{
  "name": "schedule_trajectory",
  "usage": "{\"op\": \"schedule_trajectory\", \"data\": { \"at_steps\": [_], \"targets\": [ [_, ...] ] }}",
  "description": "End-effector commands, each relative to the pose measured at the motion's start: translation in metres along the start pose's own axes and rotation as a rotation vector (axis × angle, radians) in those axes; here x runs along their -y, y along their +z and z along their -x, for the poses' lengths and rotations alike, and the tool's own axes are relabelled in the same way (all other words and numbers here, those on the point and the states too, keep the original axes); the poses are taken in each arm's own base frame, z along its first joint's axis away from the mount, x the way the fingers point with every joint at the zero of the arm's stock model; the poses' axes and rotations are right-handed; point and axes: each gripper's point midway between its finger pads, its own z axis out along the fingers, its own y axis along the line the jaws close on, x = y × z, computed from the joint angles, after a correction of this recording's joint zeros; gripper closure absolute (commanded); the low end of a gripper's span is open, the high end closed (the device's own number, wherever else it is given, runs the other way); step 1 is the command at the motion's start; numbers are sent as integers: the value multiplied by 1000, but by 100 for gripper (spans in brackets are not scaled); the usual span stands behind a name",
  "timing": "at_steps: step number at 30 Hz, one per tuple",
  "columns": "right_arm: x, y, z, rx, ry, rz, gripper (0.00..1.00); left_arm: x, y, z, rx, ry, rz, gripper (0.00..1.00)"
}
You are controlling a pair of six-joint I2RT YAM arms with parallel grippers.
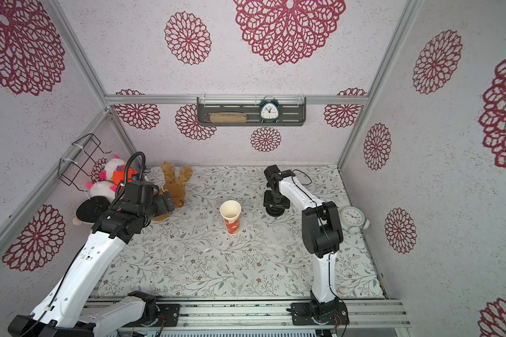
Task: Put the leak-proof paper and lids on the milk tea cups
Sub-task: Place the cup lid at the center of the board.
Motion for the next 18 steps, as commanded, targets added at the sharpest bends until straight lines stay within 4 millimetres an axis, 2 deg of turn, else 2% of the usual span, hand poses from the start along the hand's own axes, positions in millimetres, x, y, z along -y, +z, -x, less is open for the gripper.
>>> {"op": "schedule_trajectory", "data": {
  "at_steps": [1,7,11,18],
  "targets": [
    [13,-7,-6,-8,-7,-39,33,5,-2,-4,-5,7,-24,3],
    [0,19,-24,-56,-18,1,33,4,-4,-6,-10,12,-28,2],
    [-8,30,-28,-72,-30,1,33,4,-5,-6,-7,12,-30,3],
    [-10,55,-32,-97,-17,-17,31,3,-5,-9,-12,18,-27,3]
  ]
}}
